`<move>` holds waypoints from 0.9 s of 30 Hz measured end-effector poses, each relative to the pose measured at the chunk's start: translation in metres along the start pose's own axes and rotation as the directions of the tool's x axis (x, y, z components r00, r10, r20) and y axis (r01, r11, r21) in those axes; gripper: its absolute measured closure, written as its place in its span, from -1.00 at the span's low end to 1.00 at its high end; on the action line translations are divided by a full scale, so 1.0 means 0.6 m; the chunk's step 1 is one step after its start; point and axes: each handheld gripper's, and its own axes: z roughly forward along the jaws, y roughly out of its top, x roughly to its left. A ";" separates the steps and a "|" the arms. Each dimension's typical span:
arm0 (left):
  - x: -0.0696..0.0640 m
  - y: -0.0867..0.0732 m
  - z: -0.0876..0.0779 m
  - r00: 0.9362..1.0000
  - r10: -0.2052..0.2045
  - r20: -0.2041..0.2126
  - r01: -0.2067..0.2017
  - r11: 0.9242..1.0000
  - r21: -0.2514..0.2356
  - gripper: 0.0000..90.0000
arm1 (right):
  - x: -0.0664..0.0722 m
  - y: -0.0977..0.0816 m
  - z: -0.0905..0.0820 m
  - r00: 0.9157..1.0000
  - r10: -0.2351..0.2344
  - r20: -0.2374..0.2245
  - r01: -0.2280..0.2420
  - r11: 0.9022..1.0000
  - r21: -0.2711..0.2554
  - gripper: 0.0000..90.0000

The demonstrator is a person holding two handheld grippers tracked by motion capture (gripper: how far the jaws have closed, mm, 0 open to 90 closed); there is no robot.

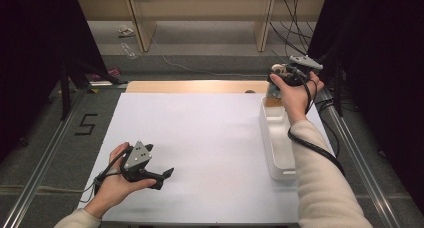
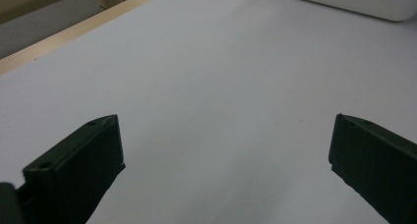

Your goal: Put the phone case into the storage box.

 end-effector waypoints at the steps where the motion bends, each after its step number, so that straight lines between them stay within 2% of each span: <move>1: 0.000 0.000 0.000 1.000 0.001 -0.001 -0.001 1.000 0.000 -1.00 | 0.000 0.000 0.000 1.000 -0.002 0.000 0.002 1.000 -0.001 -0.72; 27: 0.000 0.000 0.000 1.000 0.000 0.000 0.000 1.000 -0.001 -1.00 | 0.000 -0.004 0.010 0.999 -0.032 -0.029 0.032 0.999 -0.003 -0.72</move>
